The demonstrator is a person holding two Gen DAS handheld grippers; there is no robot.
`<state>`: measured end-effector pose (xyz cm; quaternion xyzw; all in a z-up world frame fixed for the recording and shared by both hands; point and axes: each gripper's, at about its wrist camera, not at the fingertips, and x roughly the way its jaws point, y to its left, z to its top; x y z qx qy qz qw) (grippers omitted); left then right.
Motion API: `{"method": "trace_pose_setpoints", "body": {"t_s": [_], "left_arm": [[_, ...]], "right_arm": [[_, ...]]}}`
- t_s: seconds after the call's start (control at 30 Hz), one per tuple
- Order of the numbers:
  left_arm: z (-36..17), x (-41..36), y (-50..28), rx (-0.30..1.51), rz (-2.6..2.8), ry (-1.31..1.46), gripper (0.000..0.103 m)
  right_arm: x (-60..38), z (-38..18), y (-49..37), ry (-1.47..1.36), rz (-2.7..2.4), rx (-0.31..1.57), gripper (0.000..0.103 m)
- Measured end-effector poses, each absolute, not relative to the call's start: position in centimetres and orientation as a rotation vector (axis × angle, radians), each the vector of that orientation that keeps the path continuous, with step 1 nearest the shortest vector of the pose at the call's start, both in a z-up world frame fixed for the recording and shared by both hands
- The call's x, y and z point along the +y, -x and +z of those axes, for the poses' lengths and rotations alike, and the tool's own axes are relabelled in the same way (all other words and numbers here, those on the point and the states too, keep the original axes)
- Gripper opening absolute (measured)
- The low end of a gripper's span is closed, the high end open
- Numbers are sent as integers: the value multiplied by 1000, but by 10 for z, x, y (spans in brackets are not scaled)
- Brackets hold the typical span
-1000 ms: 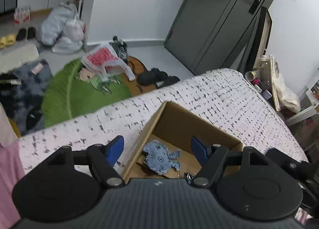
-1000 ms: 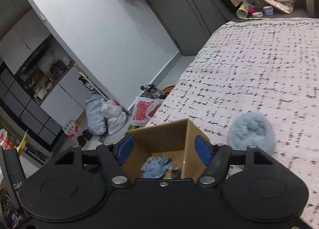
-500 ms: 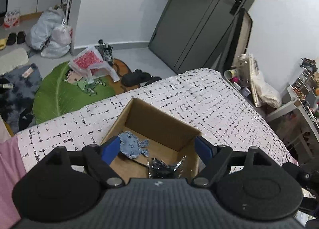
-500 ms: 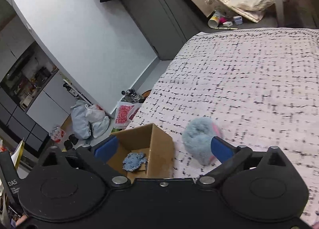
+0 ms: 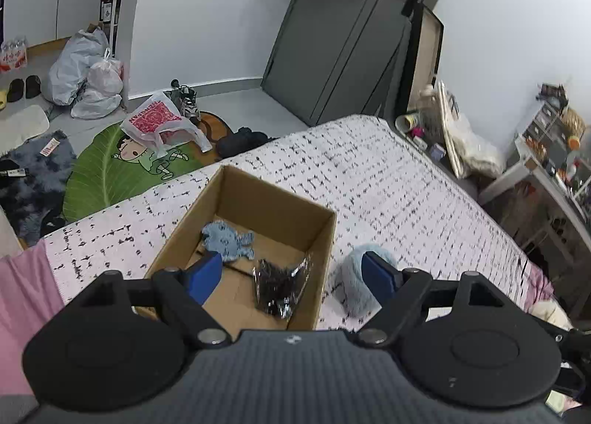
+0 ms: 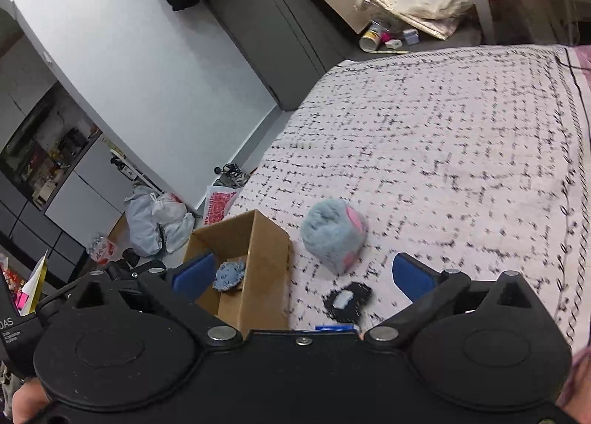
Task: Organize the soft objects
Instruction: 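Withdraw both tools from the box toward the remaining items on the bed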
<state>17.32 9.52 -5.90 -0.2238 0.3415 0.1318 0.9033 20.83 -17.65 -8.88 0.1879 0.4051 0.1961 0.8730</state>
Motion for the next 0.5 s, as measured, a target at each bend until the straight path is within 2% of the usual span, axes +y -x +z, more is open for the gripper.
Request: {"method": "trace_pose_setpoints", "body": {"t_s": [0.4,0.5], "left_arm": [[-51,49,-149,784,259,374,82],[-49,38,-145,804,252,349,87]], "right_arm": [[-205,-92,-180,-406,469,875,103],[-211,-95,-177,-405,466,885,103]]}}
